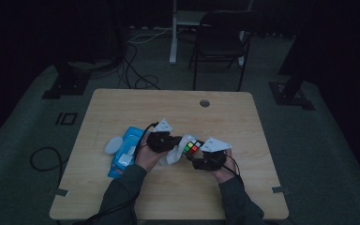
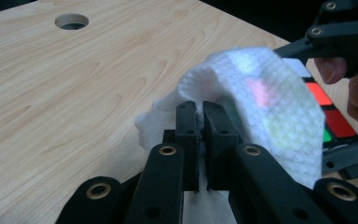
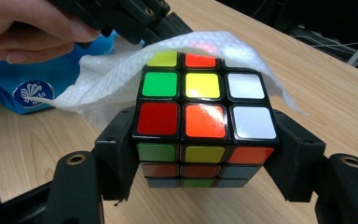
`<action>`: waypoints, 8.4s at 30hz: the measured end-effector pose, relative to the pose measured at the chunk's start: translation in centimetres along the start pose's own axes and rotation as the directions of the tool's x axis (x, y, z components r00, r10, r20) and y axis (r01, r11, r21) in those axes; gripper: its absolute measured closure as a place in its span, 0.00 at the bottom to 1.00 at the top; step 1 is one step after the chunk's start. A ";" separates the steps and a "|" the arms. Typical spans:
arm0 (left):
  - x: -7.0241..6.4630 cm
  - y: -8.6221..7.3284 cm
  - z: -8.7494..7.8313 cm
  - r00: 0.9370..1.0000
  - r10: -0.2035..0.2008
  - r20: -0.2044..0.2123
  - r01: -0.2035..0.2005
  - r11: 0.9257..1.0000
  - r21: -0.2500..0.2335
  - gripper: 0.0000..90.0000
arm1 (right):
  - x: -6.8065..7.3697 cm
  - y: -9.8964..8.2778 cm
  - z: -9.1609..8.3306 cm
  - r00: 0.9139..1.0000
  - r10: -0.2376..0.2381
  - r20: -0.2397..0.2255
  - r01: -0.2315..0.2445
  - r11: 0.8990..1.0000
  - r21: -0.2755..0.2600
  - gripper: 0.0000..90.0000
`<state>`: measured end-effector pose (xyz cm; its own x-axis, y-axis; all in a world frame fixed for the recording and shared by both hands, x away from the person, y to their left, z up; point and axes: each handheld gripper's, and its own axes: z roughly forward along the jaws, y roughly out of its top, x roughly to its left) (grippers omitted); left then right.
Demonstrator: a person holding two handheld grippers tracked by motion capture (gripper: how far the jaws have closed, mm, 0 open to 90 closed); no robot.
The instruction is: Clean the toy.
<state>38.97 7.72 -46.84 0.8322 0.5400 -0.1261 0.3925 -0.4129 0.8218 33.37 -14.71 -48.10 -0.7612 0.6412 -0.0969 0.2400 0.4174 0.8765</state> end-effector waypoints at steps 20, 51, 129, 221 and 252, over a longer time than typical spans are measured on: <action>0.0 -0.3 0.6 1.000 0.015 -0.002 -0.015 0.999 0.050 0.96 | -0.7 0.1 -0.6 0.999 0.044 -0.025 -0.045 0.999 -0.030 0.38; 0.3 0.9 -0.6 0.999 -0.008 0.040 0.010 0.999 -0.038 0.96 | 0.4 -0.1 0.5 0.998 0.004 -0.069 -0.003 1.000 0.017 0.38; -3.4 -0.4 0.4 0.988 0.153 -0.011 -0.153 0.987 0.054 0.96 | -2.9 -0.6 -1.0 0.969 0.245 -0.019 -0.245 0.969 -0.036 0.38; -6.6 -0.6 3.7 0.981 0.186 0.047 -0.188 0.981 0.041 0.95 | -3.0 -0.5 -0.5 0.948 0.315 0.050 -0.314 0.949 -0.031 0.38; -5.9 -1.4 4.9 0.991 0.059 -0.120 -0.069 0.994 -0.084 0.95 | -2.7 0.6 1.4 0.868 0.453 0.204 -0.454 0.890 -0.045 0.38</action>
<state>35.40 1.51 -49.92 0.8010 0.5986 -0.0100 0.2997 -0.3865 0.8723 36.43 -15.33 -47.94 -0.4291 0.8768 0.2169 0.5323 0.0514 0.8450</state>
